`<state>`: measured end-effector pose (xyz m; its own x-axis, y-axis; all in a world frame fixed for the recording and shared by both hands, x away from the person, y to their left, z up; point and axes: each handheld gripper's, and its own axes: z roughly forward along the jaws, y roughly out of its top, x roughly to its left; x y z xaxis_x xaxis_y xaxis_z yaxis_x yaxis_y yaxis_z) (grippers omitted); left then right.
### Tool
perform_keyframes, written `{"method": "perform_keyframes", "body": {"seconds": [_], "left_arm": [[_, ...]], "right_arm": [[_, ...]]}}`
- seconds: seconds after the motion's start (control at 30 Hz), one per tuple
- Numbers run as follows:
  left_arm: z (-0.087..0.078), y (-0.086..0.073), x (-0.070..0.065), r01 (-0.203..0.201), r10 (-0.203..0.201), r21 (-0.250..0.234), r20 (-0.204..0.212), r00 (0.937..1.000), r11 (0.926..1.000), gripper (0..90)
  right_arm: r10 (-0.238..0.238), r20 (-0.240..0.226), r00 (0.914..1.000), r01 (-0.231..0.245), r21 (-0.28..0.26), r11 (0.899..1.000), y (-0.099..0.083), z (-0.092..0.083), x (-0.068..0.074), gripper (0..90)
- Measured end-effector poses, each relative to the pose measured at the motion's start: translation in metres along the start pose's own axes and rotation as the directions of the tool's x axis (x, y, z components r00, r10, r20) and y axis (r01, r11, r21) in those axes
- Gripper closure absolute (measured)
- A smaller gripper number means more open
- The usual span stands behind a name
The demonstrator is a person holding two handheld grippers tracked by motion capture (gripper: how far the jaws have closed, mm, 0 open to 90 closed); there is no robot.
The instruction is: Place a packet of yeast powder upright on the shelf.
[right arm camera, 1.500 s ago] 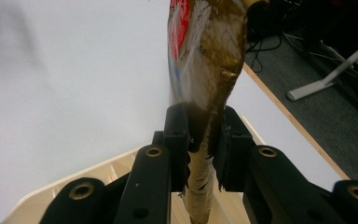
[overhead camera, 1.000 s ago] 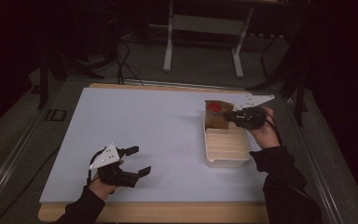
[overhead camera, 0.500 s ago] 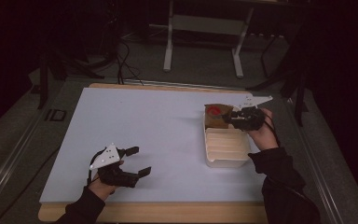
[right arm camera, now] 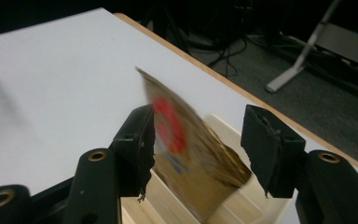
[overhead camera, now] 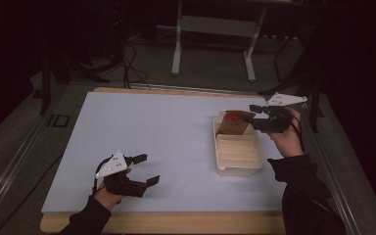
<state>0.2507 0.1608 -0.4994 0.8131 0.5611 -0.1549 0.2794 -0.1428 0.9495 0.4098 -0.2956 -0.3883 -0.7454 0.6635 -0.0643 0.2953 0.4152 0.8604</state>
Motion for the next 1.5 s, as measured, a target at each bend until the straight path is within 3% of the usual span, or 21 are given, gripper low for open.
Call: {"method": "perform_keyframes", "body": {"seconds": [0.3, 0.47, 0.6, 0.83, 1.17, 1.5], "left_arm": [[0.000, 0.001, -0.001, -0.005, 0.005, -0.001, -0.001, 1.0000, 1.0000, 12.8], [-0.001, 0.000, 0.000, -0.008, 0.008, 0.001, -0.007, 0.9999, 1.0000, 12.8], [-0.002, 0.000, -0.001, -0.007, 0.007, -0.001, -0.007, 1.0000, 1.0000, 12.8], [-0.001, 0.000, -0.001, -0.010, 0.010, -0.001, -0.004, 0.9999, 0.9999, 12.8], [-0.001, 0.001, -0.003, -0.019, 0.019, -0.003, 0.000, 0.9998, 0.9998, 12.7], [-0.001, 0.001, -0.003, -0.016, 0.016, 0.000, 0.001, 0.9999, 0.9999, 12.8]], "right_arm": [[-0.013, -0.053, 0.9985, 0.011, -0.036, 0.999, 0.017, -0.010, 0.024, 38.5], [-0.016, -0.078, 0.9968, 0.012, -0.051, 0.999, 0.020, -0.014, 0.043, 29.1], [-0.011, -0.079, 0.9968, 0.008, -0.048, 0.999, 0.019, -0.016, 0.052, 29.5], [-0.019, -0.055, 0.9983, 0.017, -0.048, 0.999, 0.014, -0.023, 0.078, 20.1], [0.028, -0.120, 0.9924, -0.036, -0.064, 0.997, 0.000, -0.026, 0.099, 12.3], [0.031, -0.156, 0.9873, -0.036, -0.031, 0.999, -0.023, -0.019, 0.122, 11.0]]}}
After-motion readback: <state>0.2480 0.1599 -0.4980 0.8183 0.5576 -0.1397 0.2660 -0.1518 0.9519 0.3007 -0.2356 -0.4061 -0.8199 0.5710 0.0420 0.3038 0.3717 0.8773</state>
